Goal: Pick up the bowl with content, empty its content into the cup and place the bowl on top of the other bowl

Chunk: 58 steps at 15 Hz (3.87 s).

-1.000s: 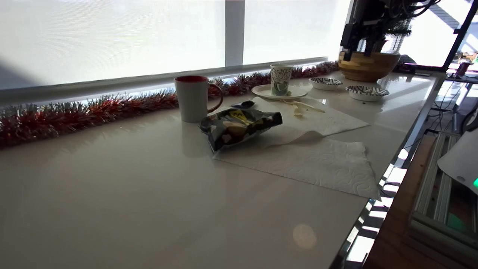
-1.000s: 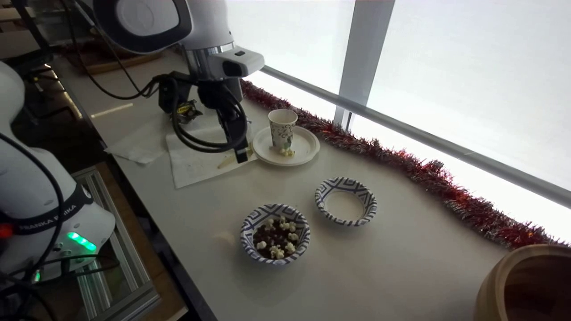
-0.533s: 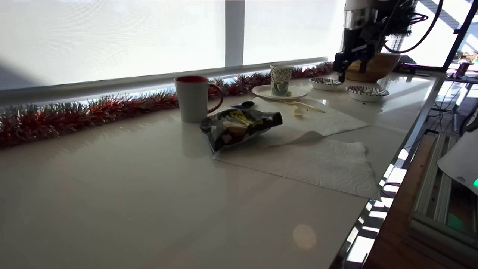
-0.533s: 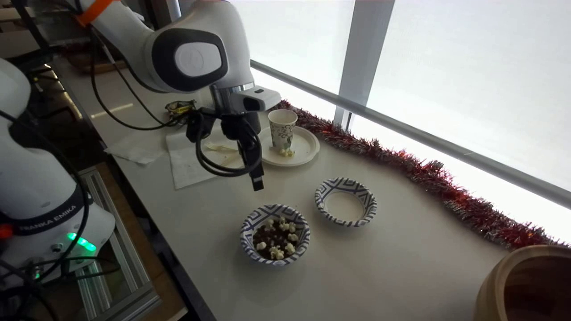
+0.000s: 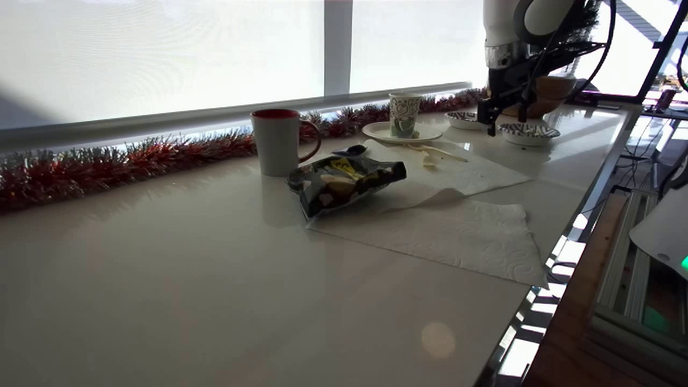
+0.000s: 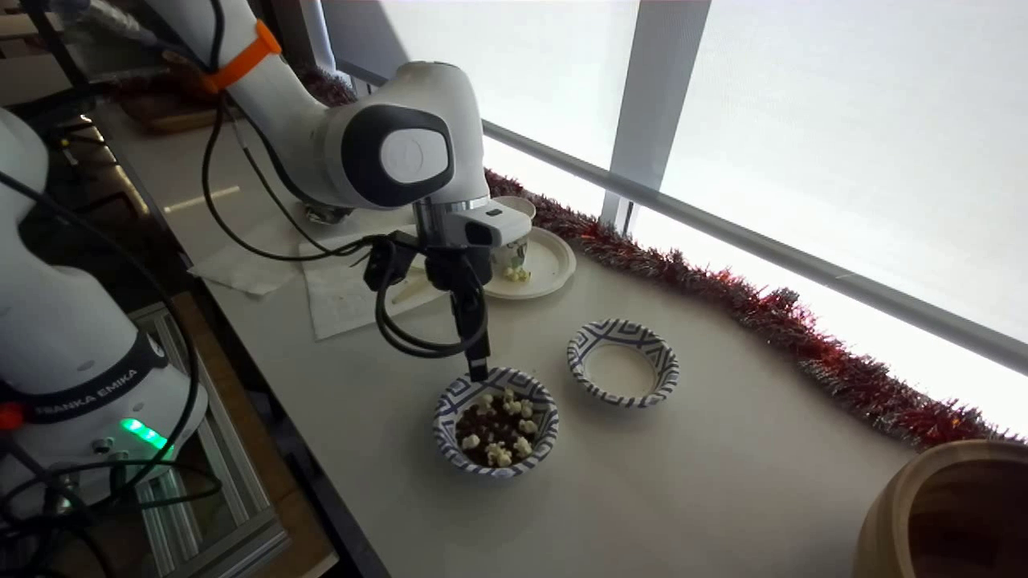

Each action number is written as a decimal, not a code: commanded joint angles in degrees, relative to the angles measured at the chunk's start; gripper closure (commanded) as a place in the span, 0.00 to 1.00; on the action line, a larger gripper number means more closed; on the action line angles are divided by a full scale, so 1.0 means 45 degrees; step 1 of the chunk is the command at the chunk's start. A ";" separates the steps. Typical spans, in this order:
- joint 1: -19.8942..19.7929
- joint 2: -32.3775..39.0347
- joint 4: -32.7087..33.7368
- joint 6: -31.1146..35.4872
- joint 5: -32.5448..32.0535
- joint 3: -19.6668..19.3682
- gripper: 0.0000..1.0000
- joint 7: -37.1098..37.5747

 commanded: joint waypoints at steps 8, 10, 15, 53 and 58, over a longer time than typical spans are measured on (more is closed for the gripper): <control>0.1521 0.1881 0.1245 0.0447 -0.0257 -0.1602 0.30 0.1282; 0.1668 0.1905 0.1261 0.0498 -0.0316 -0.1719 0.35 0.1380; 0.1805 0.1838 0.1214 0.0794 -0.0170 -0.1873 0.47 0.1333; 0.2714 0.1792 0.0950 0.2425 0.1460 -0.2456 0.87 0.1028; 0.3113 0.0650 0.0702 0.1926 0.0193 -0.2959 1.00 0.1548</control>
